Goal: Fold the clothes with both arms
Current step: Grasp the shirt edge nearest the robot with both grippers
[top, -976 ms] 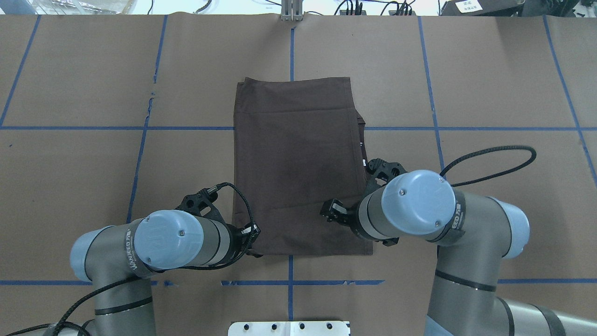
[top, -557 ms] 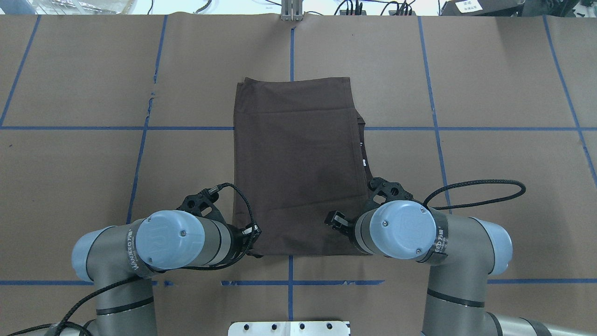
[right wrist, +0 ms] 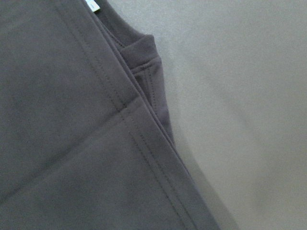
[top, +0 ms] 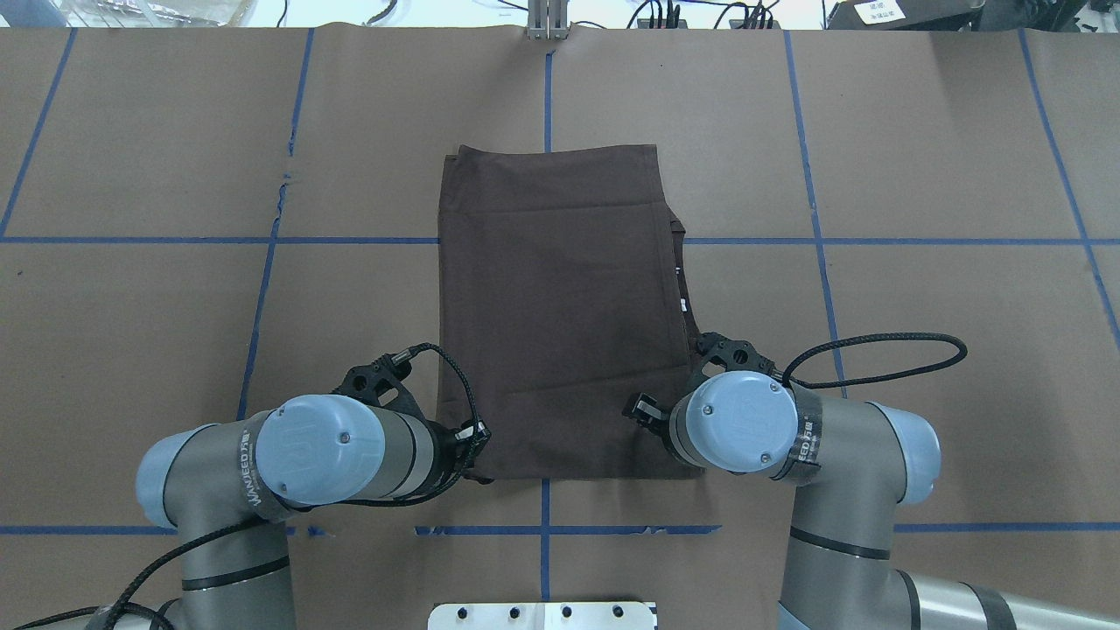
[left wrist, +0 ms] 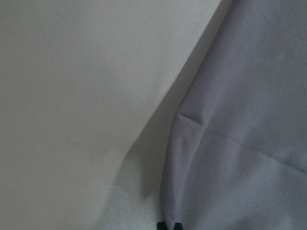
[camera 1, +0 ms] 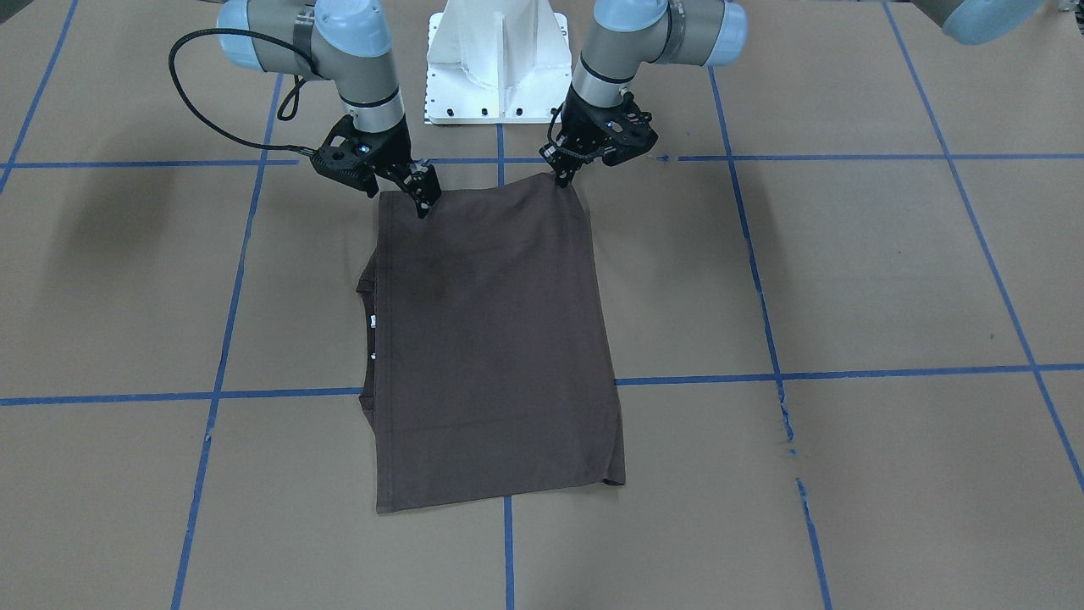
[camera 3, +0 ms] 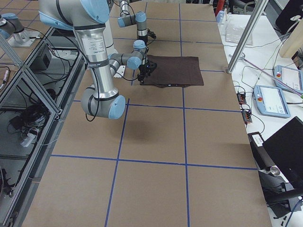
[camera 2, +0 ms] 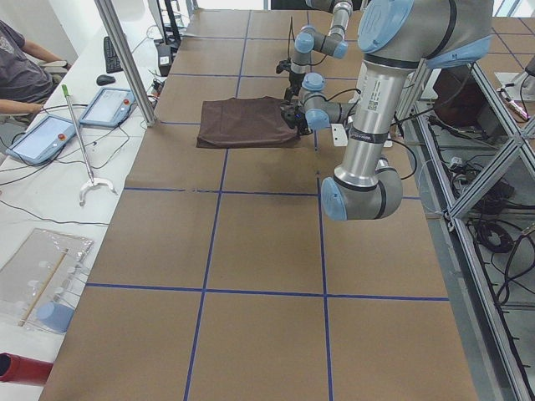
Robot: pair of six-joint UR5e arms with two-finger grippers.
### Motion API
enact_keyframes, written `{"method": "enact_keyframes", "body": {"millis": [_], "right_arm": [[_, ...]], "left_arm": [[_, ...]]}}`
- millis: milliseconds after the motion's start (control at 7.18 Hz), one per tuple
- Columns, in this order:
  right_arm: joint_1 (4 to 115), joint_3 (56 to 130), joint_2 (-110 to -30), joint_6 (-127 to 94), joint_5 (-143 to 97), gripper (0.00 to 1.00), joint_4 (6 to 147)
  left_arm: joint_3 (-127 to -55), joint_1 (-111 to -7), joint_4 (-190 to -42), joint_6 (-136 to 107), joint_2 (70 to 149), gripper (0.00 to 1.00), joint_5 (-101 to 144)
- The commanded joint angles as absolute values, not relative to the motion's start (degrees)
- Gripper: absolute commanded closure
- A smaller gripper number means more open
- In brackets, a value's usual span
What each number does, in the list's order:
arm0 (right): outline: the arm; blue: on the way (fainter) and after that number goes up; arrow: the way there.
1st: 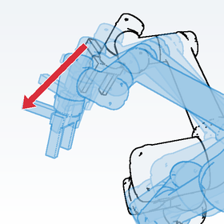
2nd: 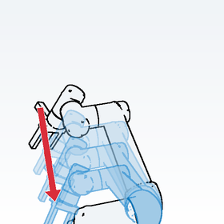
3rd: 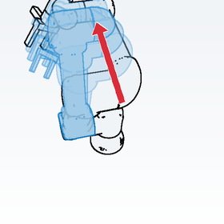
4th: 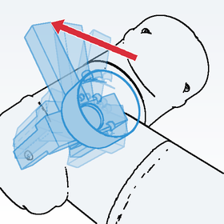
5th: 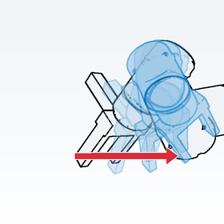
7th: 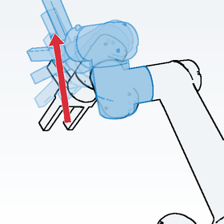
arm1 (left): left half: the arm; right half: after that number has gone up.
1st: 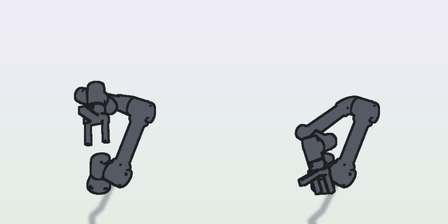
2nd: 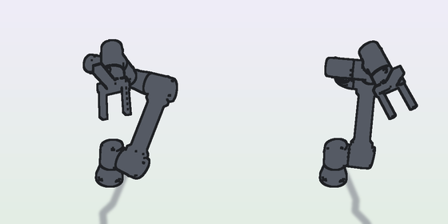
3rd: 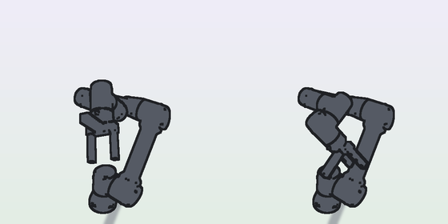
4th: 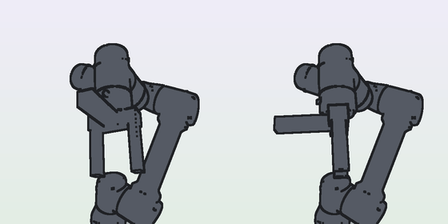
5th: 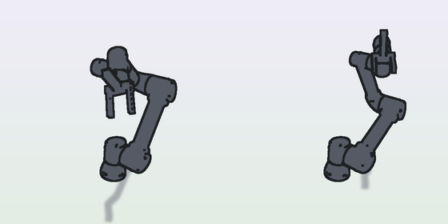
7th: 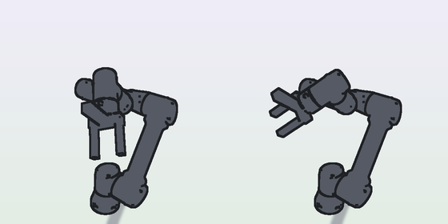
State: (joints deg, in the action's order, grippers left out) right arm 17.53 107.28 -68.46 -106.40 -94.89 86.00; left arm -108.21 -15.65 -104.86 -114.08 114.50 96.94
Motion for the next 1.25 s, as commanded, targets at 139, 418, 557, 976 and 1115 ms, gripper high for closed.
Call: {"method": "enact_keyframes", "body": {"millis": [139, 418, 557, 976, 1115], "right_arm": [[17.5, 106.0, -68.0, -106.5, -95.1, 0.00, 86.0], [17.6, 106.0, -68.0, -106.6, -95.4, 0.00, 86.0], [17.6, 106.0, -68.0, -106.6, -95.7, 0.19, 86.0], [17.6, 106.3, -68.0, -106.6, -96.8, 0.85, 86.0], [17.8, 106.6, -68.0, -106.6, -96.8, 0.88, 86.0]], "left_arm": [[-108.6, -15.6, -104.6, -114.1, 114.5, 1.00, 96.9], [-108.6, -15.6, -104.6, -114.1, 114.5, 1.00, 96.9], [-108.6, -15.6, -104.6, -114.1, 114.5, 1.00, 96.9], [-108.6, -15.7, -104.6, -114.1, 114.5, 1.00, 96.8], [-108.6, -15.6, -104.5, -114.1, 114.5, 1.00, 96.8]]}}
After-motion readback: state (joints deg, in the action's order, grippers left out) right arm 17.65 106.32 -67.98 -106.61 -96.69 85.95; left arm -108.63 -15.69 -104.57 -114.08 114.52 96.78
